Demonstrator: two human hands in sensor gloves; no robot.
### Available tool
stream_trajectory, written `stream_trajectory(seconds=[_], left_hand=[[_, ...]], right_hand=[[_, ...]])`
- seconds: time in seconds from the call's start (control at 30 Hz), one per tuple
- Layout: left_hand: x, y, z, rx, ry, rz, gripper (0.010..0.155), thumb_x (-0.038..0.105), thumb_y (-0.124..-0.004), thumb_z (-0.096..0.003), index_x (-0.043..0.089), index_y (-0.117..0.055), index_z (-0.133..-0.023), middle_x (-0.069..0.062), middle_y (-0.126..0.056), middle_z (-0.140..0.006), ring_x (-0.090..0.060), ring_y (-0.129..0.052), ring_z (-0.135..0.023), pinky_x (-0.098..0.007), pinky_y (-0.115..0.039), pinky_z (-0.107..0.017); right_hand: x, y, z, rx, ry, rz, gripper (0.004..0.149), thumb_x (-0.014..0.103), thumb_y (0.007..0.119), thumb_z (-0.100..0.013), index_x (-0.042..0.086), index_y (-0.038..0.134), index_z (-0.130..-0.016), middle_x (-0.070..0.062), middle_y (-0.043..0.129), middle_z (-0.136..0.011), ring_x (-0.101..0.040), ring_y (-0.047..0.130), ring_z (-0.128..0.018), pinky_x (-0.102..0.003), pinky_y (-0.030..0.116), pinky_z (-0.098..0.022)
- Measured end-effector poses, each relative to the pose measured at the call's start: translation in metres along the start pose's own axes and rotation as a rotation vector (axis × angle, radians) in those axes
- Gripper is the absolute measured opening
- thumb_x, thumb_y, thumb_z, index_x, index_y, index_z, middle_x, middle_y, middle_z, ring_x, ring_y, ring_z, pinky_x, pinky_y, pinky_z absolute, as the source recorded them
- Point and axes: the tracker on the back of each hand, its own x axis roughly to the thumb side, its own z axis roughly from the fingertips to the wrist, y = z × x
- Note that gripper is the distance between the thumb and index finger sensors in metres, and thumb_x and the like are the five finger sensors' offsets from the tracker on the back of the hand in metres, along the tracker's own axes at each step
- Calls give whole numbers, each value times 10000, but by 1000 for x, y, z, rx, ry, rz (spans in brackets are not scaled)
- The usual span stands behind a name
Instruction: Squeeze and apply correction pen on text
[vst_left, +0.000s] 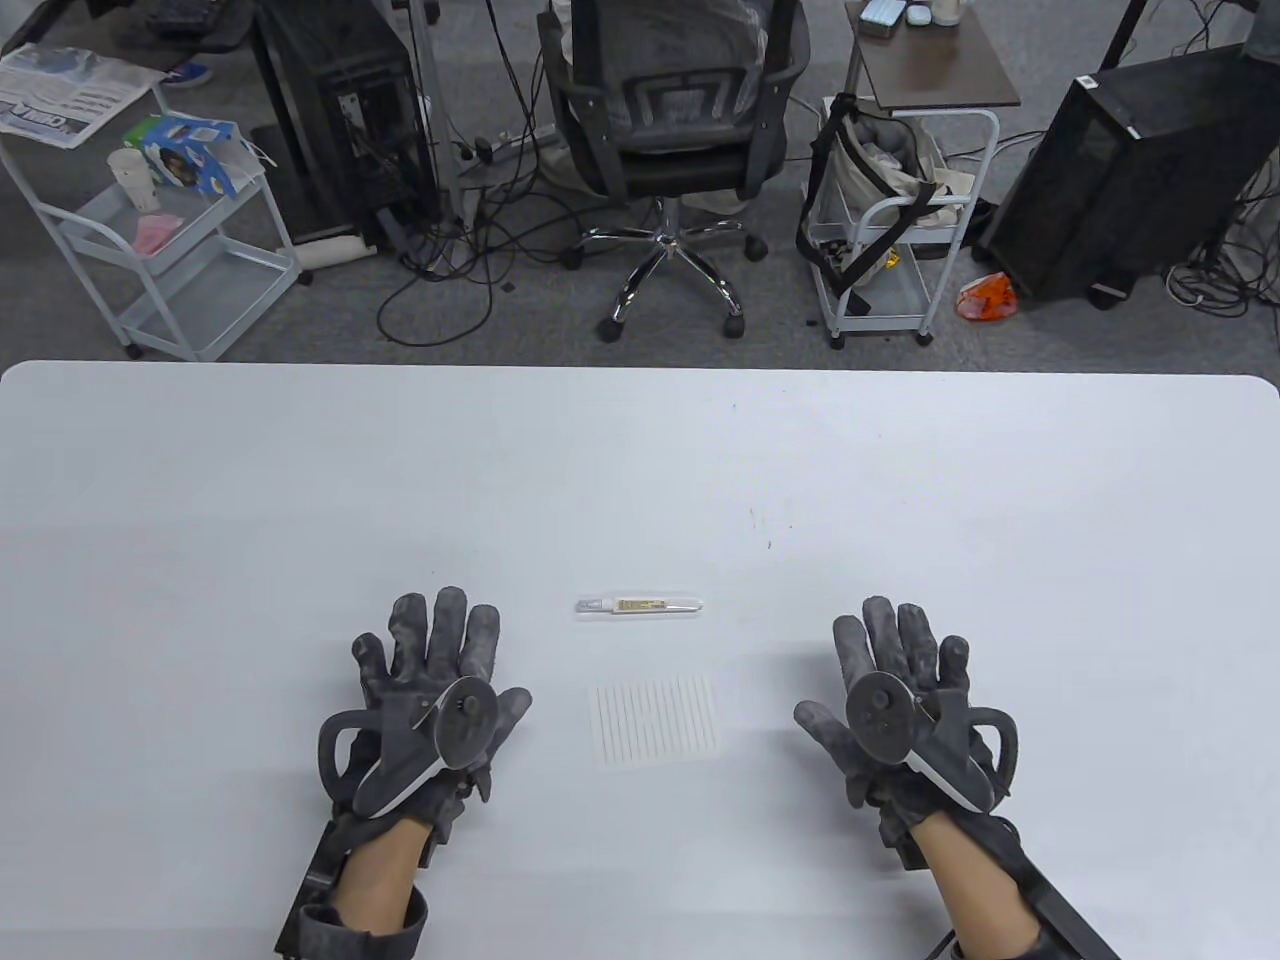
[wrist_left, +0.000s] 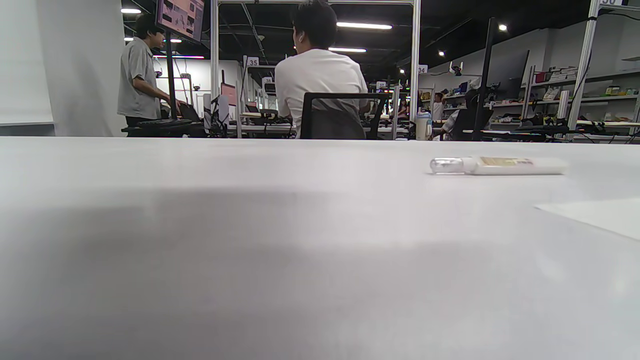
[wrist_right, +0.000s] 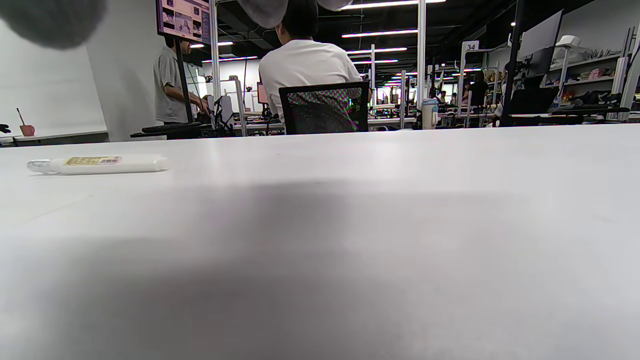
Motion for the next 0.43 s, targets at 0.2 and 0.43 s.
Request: stream_trajectory(seconds=[0.2,0.43], left_hand=[[0,0,0,-3,-5,0,844,722,-541,-373,364,-264,-1086,26,-226,-1234,-389,-277,-1162,-701,-340,-765],[1,0,0,-9,-7,1,843,719,-541,-374,360,-268,-1086,29,-230,-1234,-385,-279,-1163,-700,-341,-766]], right_hand=[[0,0,0,1,1,2,867,766,612,-384,307,339,-1068,11,214,-1219,-345,171,-1096,-633,230,-770],[0,0,0,3,2,3,865,764,613,-385,308,340,-1068,8,214,-1219,-345,173,-1096,-634,232,-770]])
